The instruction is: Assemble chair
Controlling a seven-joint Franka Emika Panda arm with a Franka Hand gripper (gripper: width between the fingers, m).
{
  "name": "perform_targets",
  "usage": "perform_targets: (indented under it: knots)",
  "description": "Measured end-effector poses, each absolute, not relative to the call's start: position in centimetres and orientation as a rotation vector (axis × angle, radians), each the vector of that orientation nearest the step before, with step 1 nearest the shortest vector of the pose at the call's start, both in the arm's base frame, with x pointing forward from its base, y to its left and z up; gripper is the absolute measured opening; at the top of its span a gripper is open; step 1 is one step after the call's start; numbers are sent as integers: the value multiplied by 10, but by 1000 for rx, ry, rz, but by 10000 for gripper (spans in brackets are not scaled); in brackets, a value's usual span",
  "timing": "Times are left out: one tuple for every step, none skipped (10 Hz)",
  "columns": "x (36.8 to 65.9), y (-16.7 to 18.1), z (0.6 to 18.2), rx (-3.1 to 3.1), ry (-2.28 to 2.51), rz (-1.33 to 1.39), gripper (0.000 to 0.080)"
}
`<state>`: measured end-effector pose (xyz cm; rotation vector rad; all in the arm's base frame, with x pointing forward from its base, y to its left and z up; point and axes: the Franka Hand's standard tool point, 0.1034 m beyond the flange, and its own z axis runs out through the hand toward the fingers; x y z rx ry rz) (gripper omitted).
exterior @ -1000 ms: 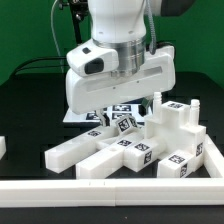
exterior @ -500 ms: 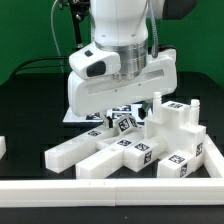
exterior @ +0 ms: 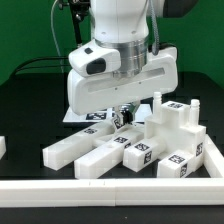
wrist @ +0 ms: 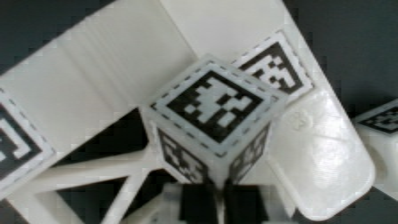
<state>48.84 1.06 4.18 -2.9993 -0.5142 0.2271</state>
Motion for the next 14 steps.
perform_targets:
  knots:
    - [488, 10, 42, -2998, -509, 233, 6]
    - [489, 8, 45, -2991, -491, 260, 5]
    - [489, 8, 45, -2993, -492, 255, 5]
    - [489, 8, 46, -2991, -495, 258, 8]
    - [490, 8, 53, -2988, -494, 256, 8]
    - [488, 7, 59, -2980, -526, 243, 34]
    - [482, 1, 62, -2946, -647, 243, 34]
    - [482, -5, 63, -2917, -743, 235, 214]
    - [482, -9, 64, -2891, -830, 227, 214]
    - [481, -13, 63, -2864, -907, 223, 415]
    - [481, -16, 62, -2838, -979, 225, 548]
    - [479, -14, 59, -2852, -940, 234, 548]
    - [477, -9, 54, -2867, -926, 221, 631]
    - [473, -6, 50, -2873, -920, 217, 644]
